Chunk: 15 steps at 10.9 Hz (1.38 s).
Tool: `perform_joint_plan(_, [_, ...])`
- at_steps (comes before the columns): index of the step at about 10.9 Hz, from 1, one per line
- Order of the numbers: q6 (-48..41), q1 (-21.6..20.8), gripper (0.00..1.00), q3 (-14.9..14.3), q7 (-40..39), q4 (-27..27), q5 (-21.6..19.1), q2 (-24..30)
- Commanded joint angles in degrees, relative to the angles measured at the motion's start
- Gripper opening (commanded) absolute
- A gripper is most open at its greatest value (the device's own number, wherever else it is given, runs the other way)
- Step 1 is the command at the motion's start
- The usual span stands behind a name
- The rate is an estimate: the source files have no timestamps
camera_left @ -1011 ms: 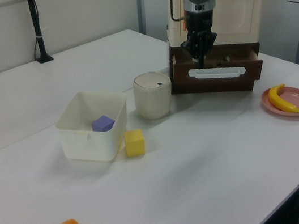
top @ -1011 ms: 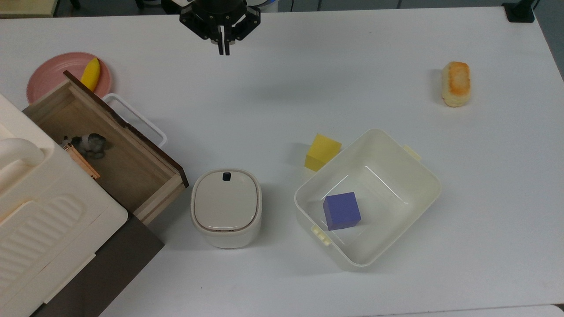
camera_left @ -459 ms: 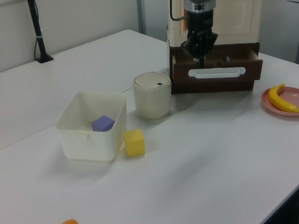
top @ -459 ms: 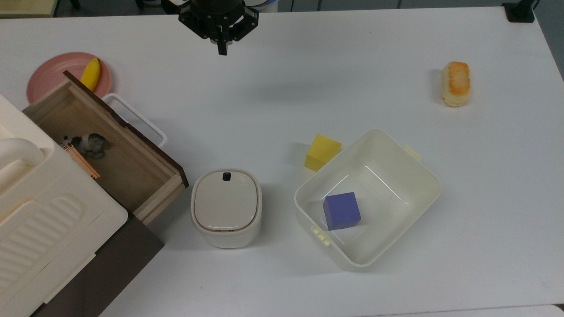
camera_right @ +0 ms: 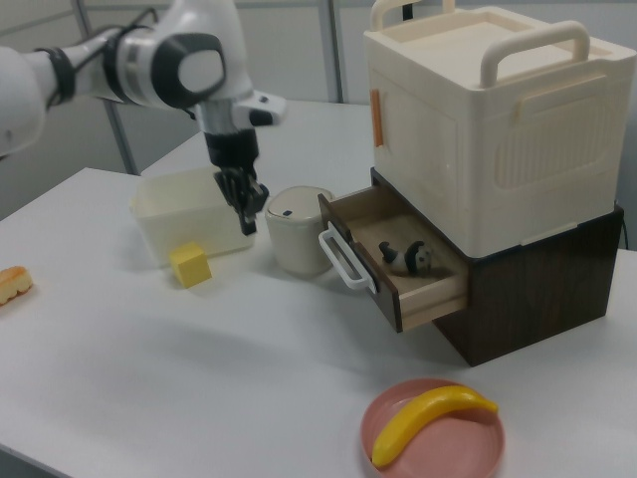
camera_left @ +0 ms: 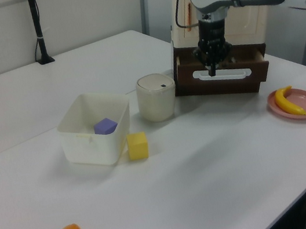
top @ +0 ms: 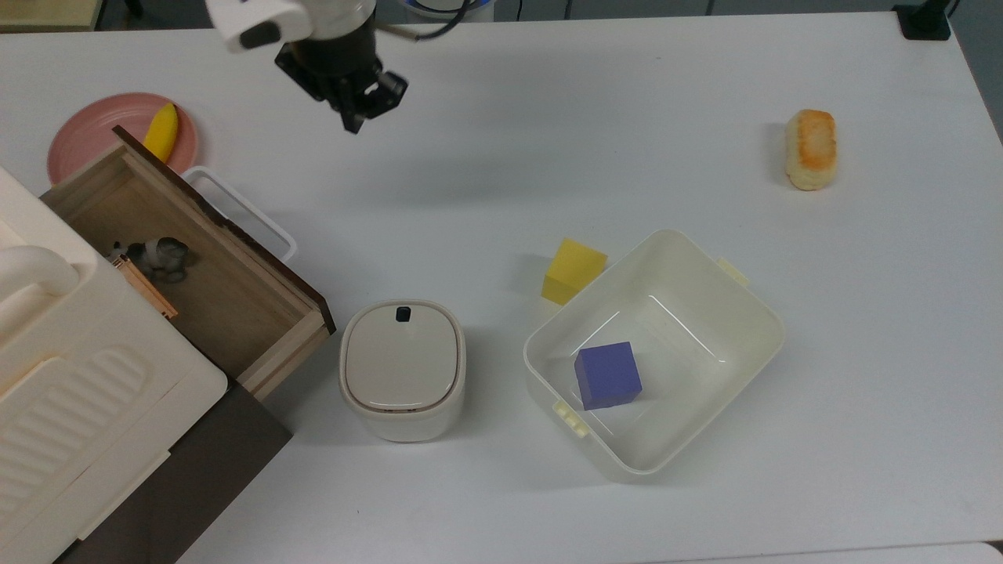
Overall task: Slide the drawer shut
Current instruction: 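Lower the gripper to the drawer front beside its white handle, then push the drawer front with the gripper into the wooden cabinet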
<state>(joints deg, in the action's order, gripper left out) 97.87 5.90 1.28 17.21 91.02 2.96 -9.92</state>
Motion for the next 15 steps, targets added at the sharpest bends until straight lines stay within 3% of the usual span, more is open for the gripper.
perform_joint_plan(1, [5.4, 3.2, 0.0, 0.0, 8.7, 1.5, -1.5, -3.4])
perform_joint_plan(6, [14.4, 4.8, 0.0, -0.1, 9.4, 1.2, -1.0, -9.0])
perform_joint_plan(15, [34.8, 13.1, 0.0, -0.1, 8.5, -3.8, -0.7, -16.8])
